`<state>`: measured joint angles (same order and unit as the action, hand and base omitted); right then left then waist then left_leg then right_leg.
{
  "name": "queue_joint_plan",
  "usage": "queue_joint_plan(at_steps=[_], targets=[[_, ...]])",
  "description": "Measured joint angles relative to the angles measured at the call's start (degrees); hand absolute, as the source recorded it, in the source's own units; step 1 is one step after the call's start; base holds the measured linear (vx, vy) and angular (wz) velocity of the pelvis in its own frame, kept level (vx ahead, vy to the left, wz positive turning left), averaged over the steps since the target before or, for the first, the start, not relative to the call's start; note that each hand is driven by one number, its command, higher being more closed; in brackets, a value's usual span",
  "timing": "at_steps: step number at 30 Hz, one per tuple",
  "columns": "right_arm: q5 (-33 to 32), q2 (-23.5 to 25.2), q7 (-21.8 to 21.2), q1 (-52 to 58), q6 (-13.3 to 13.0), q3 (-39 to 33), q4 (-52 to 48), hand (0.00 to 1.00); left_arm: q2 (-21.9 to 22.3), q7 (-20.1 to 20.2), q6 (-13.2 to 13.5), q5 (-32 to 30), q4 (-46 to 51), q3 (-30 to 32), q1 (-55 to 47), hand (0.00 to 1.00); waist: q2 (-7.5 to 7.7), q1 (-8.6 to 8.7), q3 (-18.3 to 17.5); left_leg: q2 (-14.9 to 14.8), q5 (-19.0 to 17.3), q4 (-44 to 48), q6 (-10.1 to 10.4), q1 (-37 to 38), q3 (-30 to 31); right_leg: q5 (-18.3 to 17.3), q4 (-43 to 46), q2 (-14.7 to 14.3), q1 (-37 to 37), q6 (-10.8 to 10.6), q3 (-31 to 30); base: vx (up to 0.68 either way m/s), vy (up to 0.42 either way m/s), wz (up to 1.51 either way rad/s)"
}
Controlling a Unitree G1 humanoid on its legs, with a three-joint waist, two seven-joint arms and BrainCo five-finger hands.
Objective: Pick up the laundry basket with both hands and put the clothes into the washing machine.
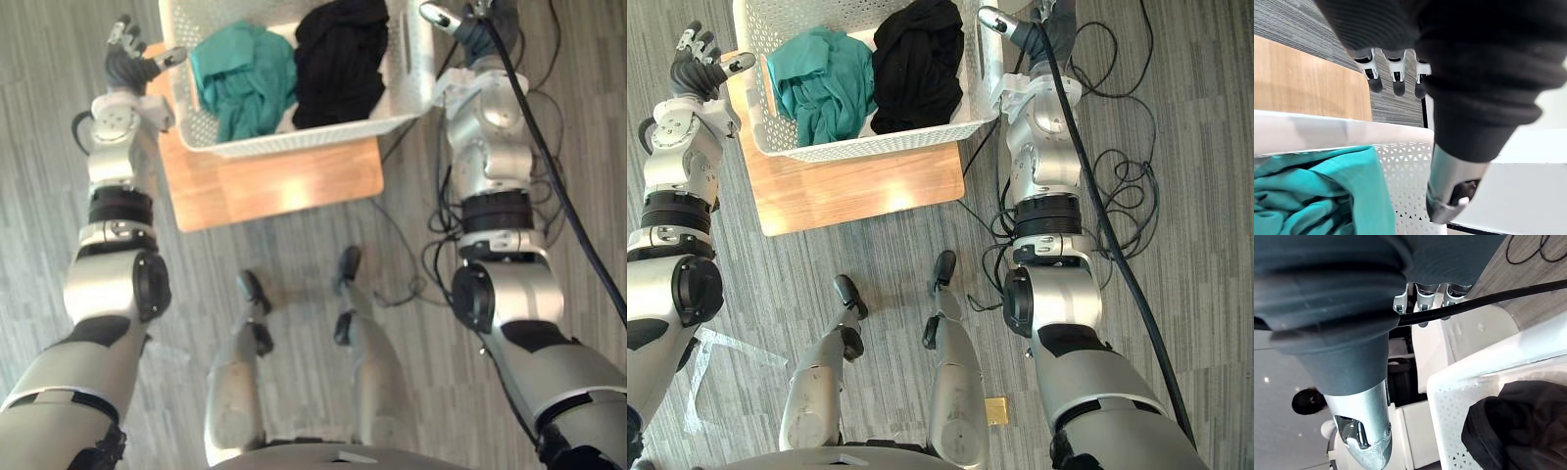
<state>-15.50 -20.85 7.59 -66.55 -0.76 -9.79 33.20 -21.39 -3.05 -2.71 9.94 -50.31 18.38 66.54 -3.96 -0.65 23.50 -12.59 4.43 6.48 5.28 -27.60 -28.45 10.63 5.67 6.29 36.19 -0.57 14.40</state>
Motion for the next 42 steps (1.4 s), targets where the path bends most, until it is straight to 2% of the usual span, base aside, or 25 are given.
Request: queue_joint_plan(at_steps=[6, 11, 15, 19, 21, 24, 30, 35, 38, 42], targets=[[0.0, 0.0, 0.0, -2.1, 0.0, 0.2, 0.0, 0.0, 0.0, 0.5, 0.0, 0.2, 0.0, 4.0, -3.1, 0.0, -0.02, -0.21, 0.6, -0.1, 0.0, 0.0, 0.0, -0.8, -0.8, 0.3, -0.1, -0.3, 1.3, 0.0, -0.9, 0.04, -0.018, -0.06], [-0.2, 0.0, -0.1, -2.7, 0.0, 0.7, -0.3, 0.0, 0.0, 2.5, 0.0, 1.3, -0.2, 4.0, -3.4, 0.0, -0.09, -0.25, 2.1, -0.5, -0.1, 0.4, 0.1, -1.4, -1.1, 0.7, -0.6, -0.6, 1.7, 0.1, -1.2, 0.02, -0.017, -0.03], [-1.0, 0.0, -0.1, -2.7, 0.0, 0.8, -0.3, 0.0, 0.0, 4.0, 0.0, 4.1, -0.5, 3.9, -3.9, 0.0, -0.12, -0.1, 2.1, -0.8, -0.2, 0.6, 0.3, -2.1, -1.4, 1.5, -1.9, -1.1, 2.0, 0.1, -1.5, 0.04, -0.023, -0.07], [-1.1, 0.0, 0.0, -2.7, -0.1, 1.9, -0.3, 0.0, -0.1, 4.2, 0.6, 10.3, -0.9, 3.4, -4.4, 0.0, -0.13, -0.81, 2.1, -2.1, -0.9, 2.5, 0.8, -3.6, -1.4, 2.2, -2.6, -2.1, 2.7, 0.3, -2.0, 0.03, -0.032, -0.08], [-1.1, 0.0, 0.0, -2.7, -0.1, 1.9, -0.3, 0.0, -0.1, 4.2, 0.6, 11.3, -0.9, 3.1, -4.4, 0.0, -0.13, -0.92, 2.1, -2.3, -0.9, 2.7, 0.8, -3.7, -1.4, 2.2, -2.6, -2.2, 2.8, 0.4, -2.1, 0.0, 0.0, 0.0], [-1.1, -0.1, 0.1, -2.7, -0.2, 1.9, -0.3, 0.0, -0.1, 3.1, 0.6, 14.0, -1.0, 2.3, -4.5, 0.0, -0.14, -0.91, 2.1, -2.4, -0.9, 3.0, 0.8, -3.8, -1.4, 2.3, -2.6, -2.3, 2.8, 0.5, -2.1, 0.0, 0.0, 0.0], [-1.1, 0.0, -0.1, -2.1, -0.2, 2.9, -0.3, 0.0, -0.1, 3.1, 0.6, 14.7, -1.0, 1.6, -4.6, 0.0, -0.15, -1.2, 2.1, -3.1, -1.4, 4.6, 0.8, -4.5, -1.4, 2.5, -2.6, -2.6, 3.0, 0.8, -2.3, 0.0, -0.002, -0.01], [-1.1, -0.1, -2.3, -1.3, -0.2, 3.2, -0.2, 0.0, -0.4, 3.6, 0.7, 14.7, -0.8, -0.9, -4.4, 0.0, -0.17, -1.35, 2.1, -3.4, -2.0, 5.9, 0.8, -5.3, -1.4, 2.7, -2.6, -2.7, 3.5, 0.8, -2.4, 0.0, 0.0, 0.0], [-1.0, -0.8, -4.8, -1.4, 0.0, 5.2, 2.0, 0.0, -0.7, 4.5, 0.9, 14.6, -0.7, -3.3, -3.4, 0.0, -0.19, -2.03, 2.1, -3.8, -2.3, 7.1, 0.6, -6.5, -1.3, 3.0, -2.6, -2.7, 4.0, 0.8, -2.4, 0.0, 0.0, 0.0], [-1.1, -1.2, -6.4, -1.4, 1.3, 5.8, 4.7, 0.0, -1.1, 4.8, 0.9, 13.4, -0.7, -6.7, -2.5, 0.0, -0.19, -2.47, 2.1, -4.0, -2.5, 7.8, 0.4, -7.1, -1.0, 3.2, -2.6, -2.7, 4.1, 0.9, -2.3, 0.0, -0.002, 0.01]])
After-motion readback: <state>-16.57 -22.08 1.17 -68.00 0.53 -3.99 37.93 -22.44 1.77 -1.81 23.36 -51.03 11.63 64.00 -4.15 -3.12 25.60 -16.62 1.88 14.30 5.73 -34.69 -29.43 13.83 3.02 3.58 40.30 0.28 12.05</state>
